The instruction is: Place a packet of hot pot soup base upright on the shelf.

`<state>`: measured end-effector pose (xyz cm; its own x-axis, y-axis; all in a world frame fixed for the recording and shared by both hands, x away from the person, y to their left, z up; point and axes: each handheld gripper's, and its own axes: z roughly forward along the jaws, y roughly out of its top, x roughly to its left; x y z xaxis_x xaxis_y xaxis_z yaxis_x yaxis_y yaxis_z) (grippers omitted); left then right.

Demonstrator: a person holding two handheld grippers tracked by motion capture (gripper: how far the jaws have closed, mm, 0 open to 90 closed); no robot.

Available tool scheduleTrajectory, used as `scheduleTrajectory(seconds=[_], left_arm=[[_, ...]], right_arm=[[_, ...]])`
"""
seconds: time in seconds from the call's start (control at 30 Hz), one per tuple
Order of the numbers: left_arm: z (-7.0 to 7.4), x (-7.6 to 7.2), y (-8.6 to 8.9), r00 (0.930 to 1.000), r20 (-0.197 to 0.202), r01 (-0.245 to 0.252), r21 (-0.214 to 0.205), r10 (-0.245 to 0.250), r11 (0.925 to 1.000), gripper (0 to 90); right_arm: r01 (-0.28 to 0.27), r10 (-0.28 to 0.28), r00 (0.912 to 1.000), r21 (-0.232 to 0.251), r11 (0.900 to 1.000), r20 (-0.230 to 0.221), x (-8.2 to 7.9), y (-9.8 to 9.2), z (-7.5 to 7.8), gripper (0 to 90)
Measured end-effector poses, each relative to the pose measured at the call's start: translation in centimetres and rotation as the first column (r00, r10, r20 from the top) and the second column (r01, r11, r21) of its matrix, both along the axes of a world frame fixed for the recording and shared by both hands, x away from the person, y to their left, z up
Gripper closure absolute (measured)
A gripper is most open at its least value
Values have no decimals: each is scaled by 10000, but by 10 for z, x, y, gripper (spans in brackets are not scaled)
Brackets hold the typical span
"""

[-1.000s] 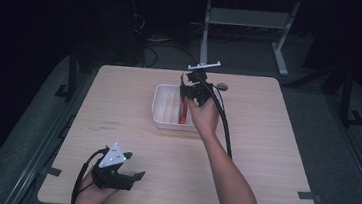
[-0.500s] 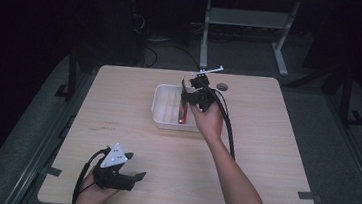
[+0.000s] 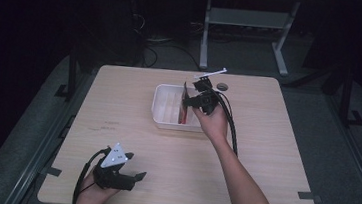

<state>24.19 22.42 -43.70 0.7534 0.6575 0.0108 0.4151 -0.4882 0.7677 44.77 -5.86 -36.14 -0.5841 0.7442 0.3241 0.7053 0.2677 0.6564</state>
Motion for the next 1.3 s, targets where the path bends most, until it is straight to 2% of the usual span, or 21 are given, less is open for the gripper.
scheduleTrajectory(seconds=[0.17,0.37,0.63,0.93,1.3], left_arm=[[0,0,0,10000,-1,-31,-16,31,10000,221],[0,0,1,10000,-1,-16,-16,16,10000,221],[0,1,1,10000,-10,-60,7,60,10000,221],[0,1,3,9999,-36,-148,-35,148,9999,221],[0,2,6,9996,-55,-270,-102,269,9996,221]], right_arm=[[-102,103,9999,176,9998,-42,-2,-2,3,808],[-377,383,9992,459,9982,-130,-4,-10,8,712],[-570,569,9984,790,9952,41,-9,-21,15,622],[-702,691,9975,1194,9904,136,-17,-35,16,579],[-1103,1097,9939,1159,9871,116,-27,-38,15,544]])
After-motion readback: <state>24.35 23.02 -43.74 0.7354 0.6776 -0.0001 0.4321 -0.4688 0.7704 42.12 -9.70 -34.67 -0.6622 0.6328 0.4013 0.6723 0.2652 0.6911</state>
